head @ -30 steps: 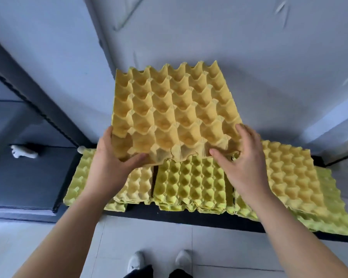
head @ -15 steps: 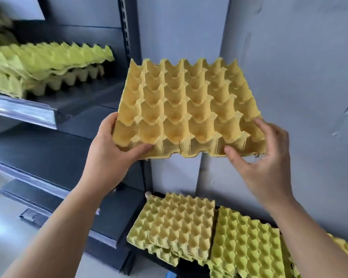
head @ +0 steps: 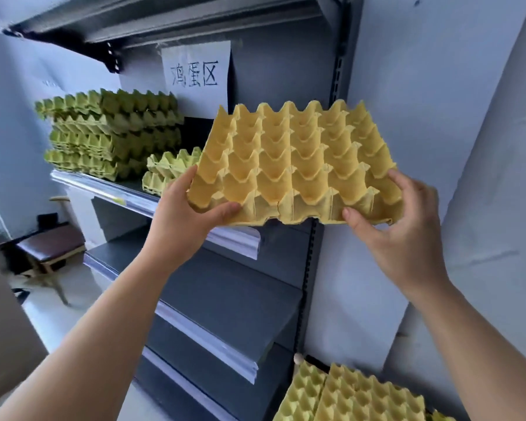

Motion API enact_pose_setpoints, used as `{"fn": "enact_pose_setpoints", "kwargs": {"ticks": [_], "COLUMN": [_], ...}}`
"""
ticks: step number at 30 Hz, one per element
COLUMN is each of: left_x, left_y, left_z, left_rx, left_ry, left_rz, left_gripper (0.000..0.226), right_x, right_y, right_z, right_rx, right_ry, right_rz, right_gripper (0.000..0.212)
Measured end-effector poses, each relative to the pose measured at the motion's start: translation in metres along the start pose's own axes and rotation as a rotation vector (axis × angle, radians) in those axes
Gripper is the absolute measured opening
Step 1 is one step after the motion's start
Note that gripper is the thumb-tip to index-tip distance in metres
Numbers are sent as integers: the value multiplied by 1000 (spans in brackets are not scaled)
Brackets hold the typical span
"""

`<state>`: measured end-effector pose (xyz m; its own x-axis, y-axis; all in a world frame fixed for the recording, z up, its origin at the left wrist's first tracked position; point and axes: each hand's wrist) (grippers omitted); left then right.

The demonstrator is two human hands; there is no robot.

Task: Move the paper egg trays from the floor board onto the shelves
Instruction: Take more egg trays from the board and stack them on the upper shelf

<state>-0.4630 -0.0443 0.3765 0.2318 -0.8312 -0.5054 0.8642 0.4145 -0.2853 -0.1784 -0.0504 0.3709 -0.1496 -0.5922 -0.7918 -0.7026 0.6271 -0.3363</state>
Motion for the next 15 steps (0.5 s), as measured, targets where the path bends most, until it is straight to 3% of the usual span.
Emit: {"fn": "enact_pose_setpoints", "kwargs": {"ticks": [9, 15], "left_x": [-106, -162], "left_y": [-48, -70], "left_z": [-44, -75], "left_rx": [-71, -107], "left_ry": [2, 7], "left_rz": [125, 137], "left_gripper": [77, 82], "right_x": [-73, -107], "right_y": [102, 156], "right_z": [-34, -44], "right_rx": [-54, -46], "right_ry": [9, 6], "right_rz": [-78, -113], "right_gripper": [81, 86]}}
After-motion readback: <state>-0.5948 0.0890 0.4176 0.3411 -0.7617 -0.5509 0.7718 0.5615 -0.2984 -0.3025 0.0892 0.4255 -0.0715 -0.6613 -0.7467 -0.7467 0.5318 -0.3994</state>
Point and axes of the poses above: each hand's wrist, its own x-axis away from the middle knuckle, its own y-axis out of the palm, z = x × y, and after that the axes turned 2 degrees about x, right-handed
